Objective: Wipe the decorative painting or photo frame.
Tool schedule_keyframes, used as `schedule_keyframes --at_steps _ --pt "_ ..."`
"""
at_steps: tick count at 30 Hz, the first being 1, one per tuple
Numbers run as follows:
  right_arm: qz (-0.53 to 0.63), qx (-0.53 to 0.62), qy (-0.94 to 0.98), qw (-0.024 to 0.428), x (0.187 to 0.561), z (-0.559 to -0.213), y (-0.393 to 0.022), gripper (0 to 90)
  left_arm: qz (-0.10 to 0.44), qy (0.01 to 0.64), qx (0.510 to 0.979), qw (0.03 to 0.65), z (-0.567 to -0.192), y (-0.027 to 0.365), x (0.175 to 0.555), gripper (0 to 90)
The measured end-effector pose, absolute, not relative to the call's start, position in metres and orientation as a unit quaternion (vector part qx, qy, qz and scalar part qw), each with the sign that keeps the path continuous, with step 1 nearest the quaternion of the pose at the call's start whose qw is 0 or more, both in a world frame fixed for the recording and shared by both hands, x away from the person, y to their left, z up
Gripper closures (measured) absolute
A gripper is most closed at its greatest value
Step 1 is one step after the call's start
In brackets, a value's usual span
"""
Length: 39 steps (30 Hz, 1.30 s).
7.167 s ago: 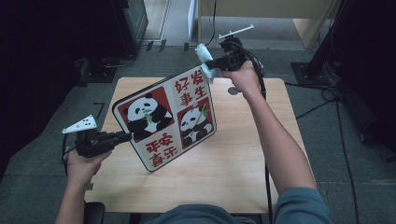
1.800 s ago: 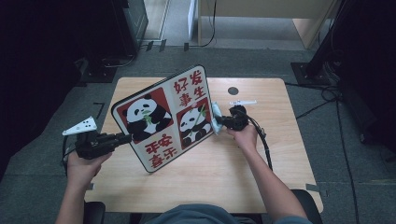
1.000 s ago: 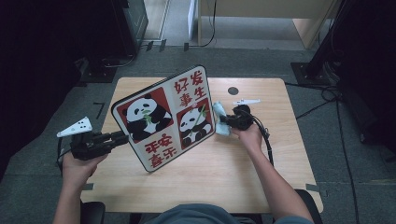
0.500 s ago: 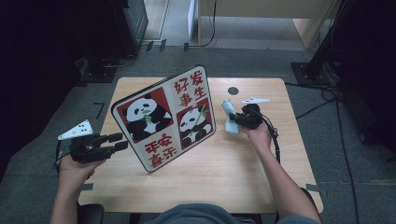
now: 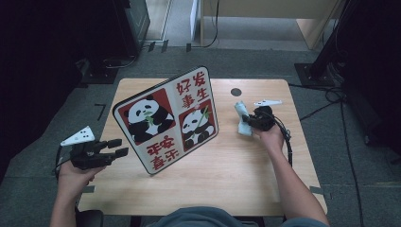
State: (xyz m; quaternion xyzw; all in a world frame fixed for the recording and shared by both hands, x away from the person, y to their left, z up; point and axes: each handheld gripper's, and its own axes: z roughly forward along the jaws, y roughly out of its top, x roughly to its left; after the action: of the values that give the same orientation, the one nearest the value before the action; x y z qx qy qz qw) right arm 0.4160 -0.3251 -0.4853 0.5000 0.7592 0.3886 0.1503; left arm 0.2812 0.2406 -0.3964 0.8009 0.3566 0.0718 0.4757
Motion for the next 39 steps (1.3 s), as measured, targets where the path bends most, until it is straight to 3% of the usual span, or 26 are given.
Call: schedule_keyframes --at_steps 18,29,39 --pt "0.369 0.519 0.753 0.166 0.423 -0.504 -0.351 77.1 0.073 0.359 0.807 0.462 -0.413 0.245 0.287 44.1" --pt "0.355 0.536 0.749 0.163 0.425 -0.509 -0.354 58.4 0.076 0.356 0.812 0.456 -0.418 0.246 0.291 42.2" --pt "0.366 0.537 0.744 0.155 0.417 -0.502 -0.353 50.3 0.077 0.352 0.817 0.450 -0.421 0.245 0.299 41.5"
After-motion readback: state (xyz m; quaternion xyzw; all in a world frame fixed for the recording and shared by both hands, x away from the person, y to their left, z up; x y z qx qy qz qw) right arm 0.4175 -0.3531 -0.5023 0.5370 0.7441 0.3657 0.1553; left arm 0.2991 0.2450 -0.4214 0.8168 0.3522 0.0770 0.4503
